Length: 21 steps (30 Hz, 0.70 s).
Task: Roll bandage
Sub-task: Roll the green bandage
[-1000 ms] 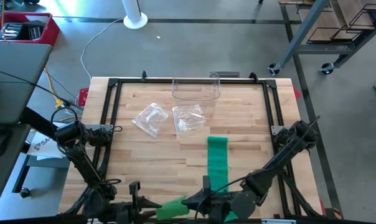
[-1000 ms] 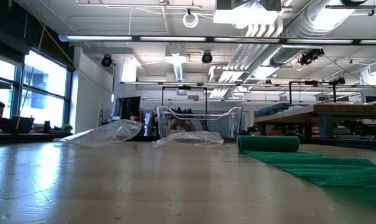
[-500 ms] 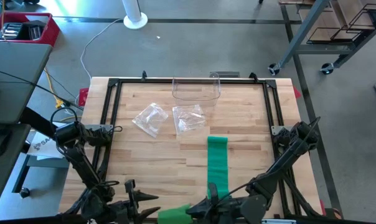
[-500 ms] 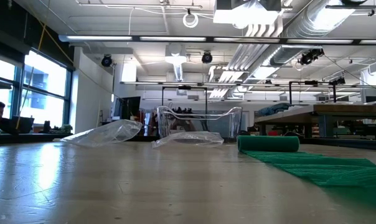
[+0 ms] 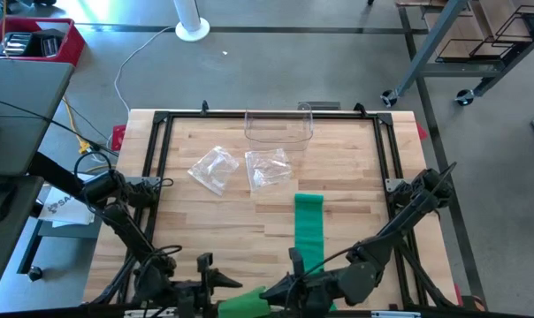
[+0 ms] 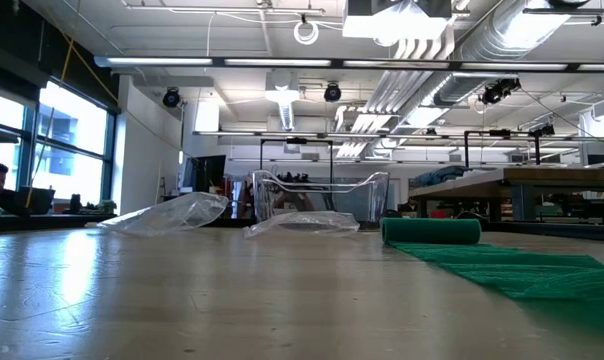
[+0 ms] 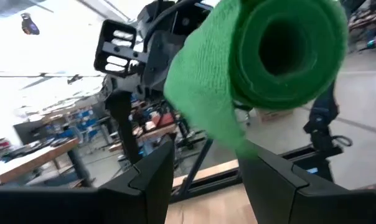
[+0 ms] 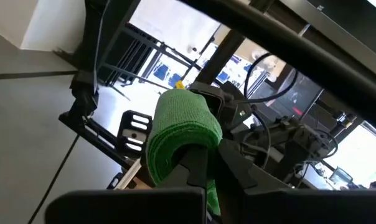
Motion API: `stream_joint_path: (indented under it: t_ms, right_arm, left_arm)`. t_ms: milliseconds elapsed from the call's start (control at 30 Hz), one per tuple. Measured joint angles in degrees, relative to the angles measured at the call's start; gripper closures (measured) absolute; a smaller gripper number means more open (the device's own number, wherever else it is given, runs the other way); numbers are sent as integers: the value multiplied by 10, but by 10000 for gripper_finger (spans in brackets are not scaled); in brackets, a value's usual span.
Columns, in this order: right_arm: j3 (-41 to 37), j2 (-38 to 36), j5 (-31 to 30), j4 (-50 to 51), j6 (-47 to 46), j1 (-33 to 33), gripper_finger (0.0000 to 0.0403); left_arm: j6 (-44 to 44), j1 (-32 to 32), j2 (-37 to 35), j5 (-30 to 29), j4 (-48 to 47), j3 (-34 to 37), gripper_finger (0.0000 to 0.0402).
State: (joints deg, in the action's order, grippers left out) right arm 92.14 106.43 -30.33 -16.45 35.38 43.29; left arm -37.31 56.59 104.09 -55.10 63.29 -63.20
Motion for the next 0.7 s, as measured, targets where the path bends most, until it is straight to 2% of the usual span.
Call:
stream_joint_path:
  t_ms: [267, 433, 533, 700]
  right_arm:
    - [0, 0, 2, 5, 0, 1, 402]
    - [0, 0, 2, 5, 0, 1, 402]
    - [0, 0, 2, 7, 0, 1, 402]
    - [0, 0, 2, 6, 2, 2, 402]
  left_arm:
    - [11, -4, 0, 49, 36, 0, 259]
    - [11, -4, 0, 27, 57, 0, 284]
    - [12, -6, 0, 31, 57, 0, 313]
    - [47, -10, 0, 33, 18, 0, 391]
